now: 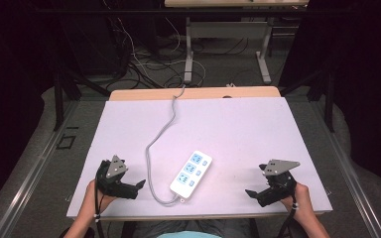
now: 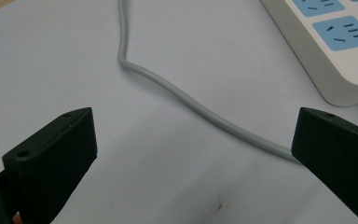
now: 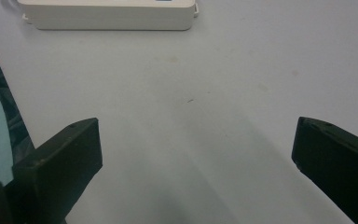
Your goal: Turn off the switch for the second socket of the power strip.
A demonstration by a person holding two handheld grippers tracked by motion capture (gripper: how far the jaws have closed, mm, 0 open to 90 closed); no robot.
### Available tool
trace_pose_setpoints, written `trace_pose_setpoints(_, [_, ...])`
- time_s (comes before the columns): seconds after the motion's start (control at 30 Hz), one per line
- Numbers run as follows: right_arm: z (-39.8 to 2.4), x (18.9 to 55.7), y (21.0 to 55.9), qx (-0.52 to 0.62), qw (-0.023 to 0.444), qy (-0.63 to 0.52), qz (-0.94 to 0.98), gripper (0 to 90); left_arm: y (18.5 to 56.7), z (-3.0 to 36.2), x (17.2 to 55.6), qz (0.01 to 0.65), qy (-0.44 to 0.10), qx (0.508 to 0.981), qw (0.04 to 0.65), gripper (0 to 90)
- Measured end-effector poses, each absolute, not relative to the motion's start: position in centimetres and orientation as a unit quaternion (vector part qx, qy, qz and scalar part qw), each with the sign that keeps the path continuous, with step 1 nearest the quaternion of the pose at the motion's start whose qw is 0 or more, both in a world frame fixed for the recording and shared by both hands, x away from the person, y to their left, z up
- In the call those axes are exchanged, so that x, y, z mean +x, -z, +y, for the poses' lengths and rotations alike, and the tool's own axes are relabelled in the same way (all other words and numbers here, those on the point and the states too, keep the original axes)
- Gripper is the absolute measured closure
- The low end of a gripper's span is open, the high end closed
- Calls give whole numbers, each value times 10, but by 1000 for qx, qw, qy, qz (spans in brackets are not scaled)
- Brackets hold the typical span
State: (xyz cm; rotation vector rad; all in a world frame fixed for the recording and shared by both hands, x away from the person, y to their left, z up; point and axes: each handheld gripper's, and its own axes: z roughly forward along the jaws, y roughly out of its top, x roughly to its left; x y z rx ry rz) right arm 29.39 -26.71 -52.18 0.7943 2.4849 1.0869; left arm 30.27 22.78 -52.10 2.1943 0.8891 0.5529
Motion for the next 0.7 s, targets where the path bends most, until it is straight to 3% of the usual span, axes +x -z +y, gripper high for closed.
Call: trace_pose_setpoints(0.7, [-267,295,522,274,160,-379,869,9,525,242,288,352,-208,845,346,1])
